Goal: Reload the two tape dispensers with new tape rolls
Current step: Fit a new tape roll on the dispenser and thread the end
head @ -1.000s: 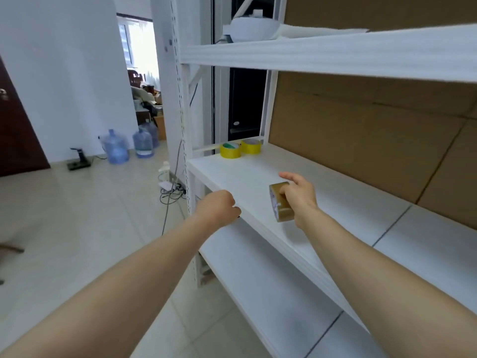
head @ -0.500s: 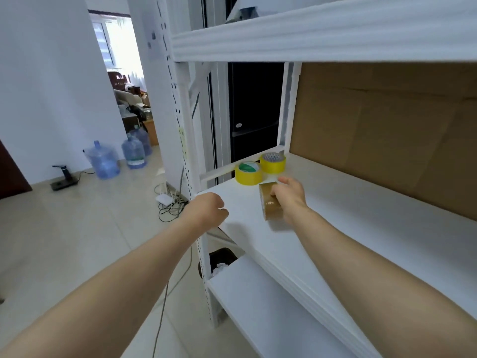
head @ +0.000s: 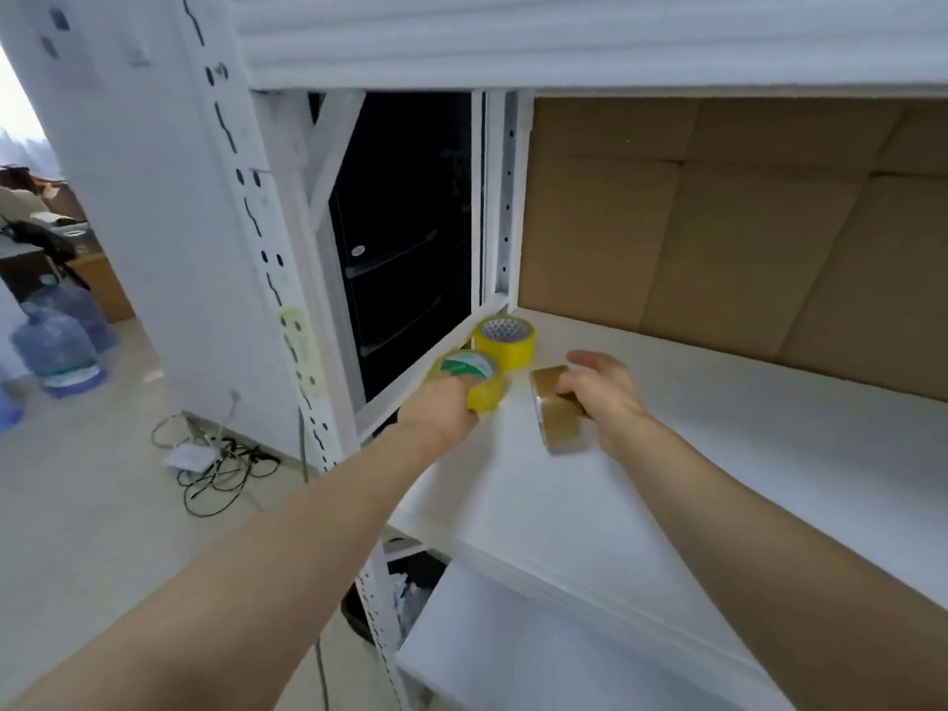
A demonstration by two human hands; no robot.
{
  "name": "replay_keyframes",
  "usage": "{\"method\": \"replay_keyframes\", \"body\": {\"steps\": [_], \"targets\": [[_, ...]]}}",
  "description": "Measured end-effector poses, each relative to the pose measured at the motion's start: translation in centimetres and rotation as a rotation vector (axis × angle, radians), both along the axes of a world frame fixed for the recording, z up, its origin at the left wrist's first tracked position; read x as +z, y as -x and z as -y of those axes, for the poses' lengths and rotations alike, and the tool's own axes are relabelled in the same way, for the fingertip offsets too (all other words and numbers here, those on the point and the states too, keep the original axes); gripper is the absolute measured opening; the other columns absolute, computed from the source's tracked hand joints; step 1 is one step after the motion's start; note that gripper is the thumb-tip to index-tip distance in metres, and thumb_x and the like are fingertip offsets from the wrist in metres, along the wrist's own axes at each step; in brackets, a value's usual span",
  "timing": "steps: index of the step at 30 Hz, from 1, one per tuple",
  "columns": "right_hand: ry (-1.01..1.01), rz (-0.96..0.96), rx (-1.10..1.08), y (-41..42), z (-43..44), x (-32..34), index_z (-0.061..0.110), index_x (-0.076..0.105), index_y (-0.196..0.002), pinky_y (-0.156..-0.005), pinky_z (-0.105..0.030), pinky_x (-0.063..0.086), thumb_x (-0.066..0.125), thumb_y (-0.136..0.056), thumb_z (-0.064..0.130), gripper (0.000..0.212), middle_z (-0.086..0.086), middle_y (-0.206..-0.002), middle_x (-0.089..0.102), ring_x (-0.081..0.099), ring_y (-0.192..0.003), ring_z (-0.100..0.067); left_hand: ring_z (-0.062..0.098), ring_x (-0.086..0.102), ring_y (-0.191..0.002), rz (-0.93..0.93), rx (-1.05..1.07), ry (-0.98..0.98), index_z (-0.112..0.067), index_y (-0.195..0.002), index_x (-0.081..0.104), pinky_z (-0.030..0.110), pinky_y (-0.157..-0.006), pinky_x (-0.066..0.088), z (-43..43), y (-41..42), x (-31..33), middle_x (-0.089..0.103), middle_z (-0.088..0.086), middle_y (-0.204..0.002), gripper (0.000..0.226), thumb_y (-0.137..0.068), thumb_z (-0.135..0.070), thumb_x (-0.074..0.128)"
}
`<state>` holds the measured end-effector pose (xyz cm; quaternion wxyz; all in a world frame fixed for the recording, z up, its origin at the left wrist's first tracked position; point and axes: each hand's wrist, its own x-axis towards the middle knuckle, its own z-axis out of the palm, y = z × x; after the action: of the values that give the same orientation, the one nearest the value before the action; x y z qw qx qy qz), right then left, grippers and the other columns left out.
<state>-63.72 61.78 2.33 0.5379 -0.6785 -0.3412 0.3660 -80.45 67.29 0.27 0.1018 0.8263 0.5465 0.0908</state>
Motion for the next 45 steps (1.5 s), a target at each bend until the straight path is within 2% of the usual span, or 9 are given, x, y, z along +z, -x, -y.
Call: {"method": "replay_keyframes", "body": {"steps": [6,12,15,18,26,33,38,41,45], "targets": [[0.032,0.066,-0.045,1.6,-0.4,-0.3,0.006,0.044,-0.132,-0.065,-0.022,0.047,0.061,-0.078,-0.012,0.060,-0.020,-0.106,0.063,0.059,-0.092,-0.024,0.032,0.030,-0.139,-0.173,-0.148,0.136,-0.017,-0.149,0.017,0.045,-0.111,0.033,-5.0,-0.3,-1.1,0.027,0.012,-0.154,0.070,-0.090,-0.023,0.054],[0.102,0.187,-0.046,2.0,0.2,-1.8,-0.003,0.054,-0.125,-0.083,-0.031,0.049,0.059,-0.076,-0.017,0.052,-0.022,-0.107,0.066,0.057,-0.092,-0.022,0.021,0.033,-0.139,-0.210,-0.192,0.094,-0.012,-0.141,0.039,0.024,-0.111,0.022,-6.5,-0.3,-2.0,0.035,0.005,-0.151,0.051,-0.093,-0.024,0.051],[0.105,0.329,-0.052,2.3,-0.2,-2.5,0.001,0.060,-0.120,-0.066,-0.020,0.042,0.054,-0.078,-0.016,0.046,-0.021,-0.092,0.062,0.052,-0.083,-0.019,0.023,0.042,-0.133,0.022,-0.187,0.102,-0.009,-0.133,0.051,0.012,-0.094,0.026,-6.5,0.2,-1.2,0.045,0.009,-0.144,0.040,-0.093,-0.016,0.049],[0.145,0.584,-0.019,3.5,-0.9,-2.9,0.010,0.066,-0.112,-0.061,-0.021,0.036,0.049,-0.079,-0.010,0.041,-0.004,-0.088,0.052,0.048,-0.082,-0.018,0.032,0.051,-0.120,0.201,-0.106,0.007,-0.004,-0.118,0.060,0.028,-0.093,0.037,-6.1,0.7,2.0,0.057,0.019,-0.128,0.031,-0.092,-0.018,0.050],[0.027,0.970,0.389,10.9,-3.6,-4.9,0.011,0.066,-0.114,-0.092,-0.034,0.040,0.061,-0.081,0.019,0.034,-0.004,-0.113,0.060,0.053,-0.107,-0.021,0.037,0.060,-0.094,0.801,-0.043,0.097,-0.001,-0.085,0.057,0.041,-0.078,0.046,-5.7,2.1,7.7,0.061,0.028,-0.096,0.035,-0.094,-0.034,0.049],[0.041,0.820,0.229,8.6,-1.8,-4.1,0.017,0.060,-0.124,-0.097,-0.020,0.035,0.045,-0.079,-0.005,0.052,-0.005,-0.126,0.061,0.050,-0.119,-0.023,0.022,0.055,-0.085,1.092,0.165,0.610,-0.015,-0.109,0.044,0.029,-0.065,0.048,-5.3,0.4,5.8,0.054,0.006,-0.095,0.041,-0.095,-0.053,0.035],[0.023,0.126,-0.267,3.0,2.6,-1.0,0.007,0.067,-0.101,-0.079,-0.033,0.051,0.050,-0.088,0.008,0.021,-0.008,-0.095,0.065,0.061,-0.089,-0.021,0.021,0.054,-0.088,1.134,0.122,0.813,-0.019,-0.128,0.048,0.026,-0.058,0.045,-2.7,-4.0,3.4,0.059,0.005,-0.108,0.050,-0.095,-0.053,0.033],[-0.043,-0.187,-0.369,0.4,6.0,0.3,0.013,0.058,-0.084,-0.071,-0.035,0.053,0.047,-0.090,0.020,0.014,-0.008,-0.085,0.062,0.062,-0.074,-0.022,0.021,0.055,-0.077,1.080,0.078,0.865,-0.015,-0.125,0.053,0.024,-0.049,0.042,0.2,-7.4,2.8,0.059,0.006,-0.098,0.057,-0.093,-0.057,0.032],[-0.060,-0.185,-0.453,-3.1,11.4,0.1,0.007,0.058,-0.094,-0.069,-0.034,0.060,0.059,-0.087,0.019,0.014,-0.009,-0.081,0.061,0.061,-0.067,-0.019,0.017,0.043,-0.048,1.000,-0.018,0.879,-0.012,-0.101,0.053,0.012,-0.033,0.032,5.9,-12.4,3.5,0.050,0.006,-0.064,0.048,-0.096,-0.053,0.030]]}}
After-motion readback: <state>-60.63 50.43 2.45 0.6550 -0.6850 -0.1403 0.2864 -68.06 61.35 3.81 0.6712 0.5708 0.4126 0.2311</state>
